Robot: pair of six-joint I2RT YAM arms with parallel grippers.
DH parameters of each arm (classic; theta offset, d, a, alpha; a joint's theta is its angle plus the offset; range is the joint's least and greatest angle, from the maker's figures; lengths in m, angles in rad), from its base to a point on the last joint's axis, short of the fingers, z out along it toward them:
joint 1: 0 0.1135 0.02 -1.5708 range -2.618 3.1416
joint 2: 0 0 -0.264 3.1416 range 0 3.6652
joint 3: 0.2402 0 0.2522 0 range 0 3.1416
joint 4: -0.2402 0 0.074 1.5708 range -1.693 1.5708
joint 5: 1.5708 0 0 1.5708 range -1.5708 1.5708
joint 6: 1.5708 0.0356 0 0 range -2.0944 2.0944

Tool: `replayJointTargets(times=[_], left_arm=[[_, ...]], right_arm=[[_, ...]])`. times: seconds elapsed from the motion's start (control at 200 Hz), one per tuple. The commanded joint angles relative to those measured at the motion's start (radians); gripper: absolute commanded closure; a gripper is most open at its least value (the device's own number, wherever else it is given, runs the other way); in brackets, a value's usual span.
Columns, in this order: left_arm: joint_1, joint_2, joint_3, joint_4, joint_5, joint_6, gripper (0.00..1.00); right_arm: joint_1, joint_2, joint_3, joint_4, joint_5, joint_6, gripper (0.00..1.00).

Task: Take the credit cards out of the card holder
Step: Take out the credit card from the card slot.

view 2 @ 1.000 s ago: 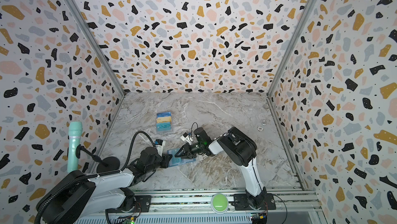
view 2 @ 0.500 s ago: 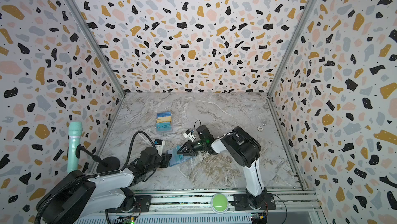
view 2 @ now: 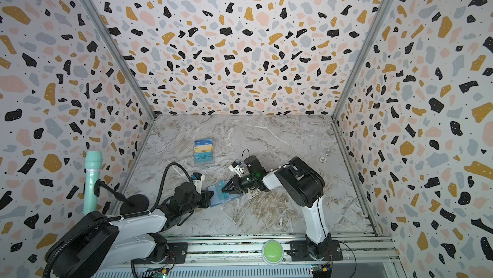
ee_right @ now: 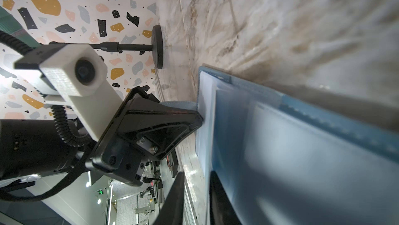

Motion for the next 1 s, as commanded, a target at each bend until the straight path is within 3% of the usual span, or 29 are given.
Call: replayJointTargets(times=[0.0, 0.521, 0.991], left_arm=[[0.002, 0.014, -0.005, -0.079, -0.030, 0.001, 1.00], [0.002, 0.019, -0.003, -0.079, -0.035, 0.000, 1.00], [0.002, -0.008, 0.035, -0.130, -0.047, 0.019, 1.00]], right_arm=[[-0.004, -0.057, 0.021, -0.078, 0.024, -0.067, 0.80], [-0.016, -0.104, 0.025, -0.206, 0.081, -0.146, 0.96], [-0.067, -0.206, 0.029, -0.400, 0.143, -0.289, 1.00]])
